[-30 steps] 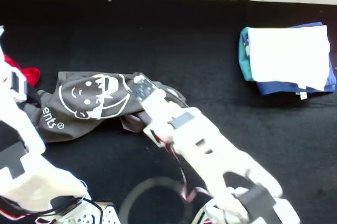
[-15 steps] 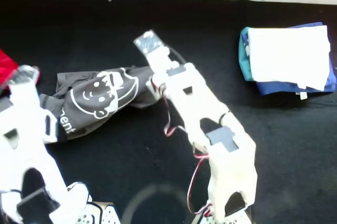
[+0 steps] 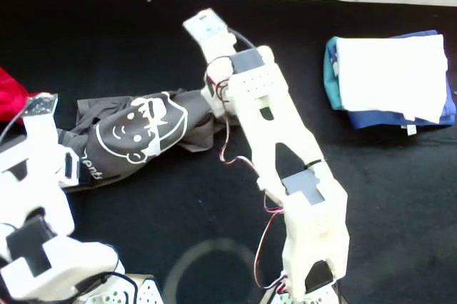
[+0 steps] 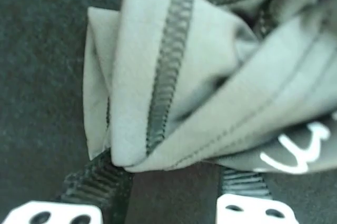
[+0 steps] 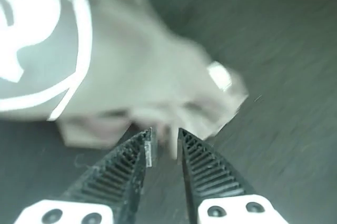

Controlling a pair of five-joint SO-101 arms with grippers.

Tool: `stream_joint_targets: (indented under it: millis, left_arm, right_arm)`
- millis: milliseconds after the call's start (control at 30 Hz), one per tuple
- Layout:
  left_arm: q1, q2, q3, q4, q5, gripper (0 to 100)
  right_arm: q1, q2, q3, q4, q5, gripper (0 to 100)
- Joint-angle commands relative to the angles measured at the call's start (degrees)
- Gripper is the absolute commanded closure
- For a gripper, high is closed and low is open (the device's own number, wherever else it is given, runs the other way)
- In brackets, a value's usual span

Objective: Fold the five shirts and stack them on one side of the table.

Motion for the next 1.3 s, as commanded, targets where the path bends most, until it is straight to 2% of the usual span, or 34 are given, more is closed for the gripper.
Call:
stream_joint_targets:
  millis: [0, 200, 367, 567, 967, 1033, 1133, 1267]
  left_arm:
    - [0.48, 5.49, -8.13, 3.43, -0.35, 78]
    - [0.31, 7.96, -13.85, 8.53, -0.35, 78]
    - [0.31, 7.96, -14.20, 9.14, -0.35, 78]
    - [-0.92, 7.96, -14.20, 9.14, -0.44, 78]
    - [-1.01, 7.96, -14.20, 9.14, -0.53, 78]
    - [-1.19, 7.96, -14.20, 9.32, -0.53, 78]
    - [-1.19, 7.96, -14.20, 9.41, -0.53, 78]
    - [-0.84, 7.87, -14.29, 9.49, -0.53, 78]
  right_arm:
    - [-5.23, -0.48, -2.24, 5.67, 0.53, 92.8]
    - [-11.30, 2.42, -0.31, 4.88, 0.53, 95.7]
    - [-10.51, 9.63, -0.48, 0.66, -2.90, 94.7]
    - [-9.01, 12.35, -0.57, -1.27, -3.16, 80.2]
    - [-7.78, 18.24, -2.77, -4.62, -2.73, 80.0]
    - [-6.90, 19.65, -4.79, -3.91, -2.73, 83.2]
    - [-4.88, 19.74, -8.66, -2.15, -2.73, 99.5]
    - [-1.54, 19.74, -18.24, 4.62, -2.73, 99.5]
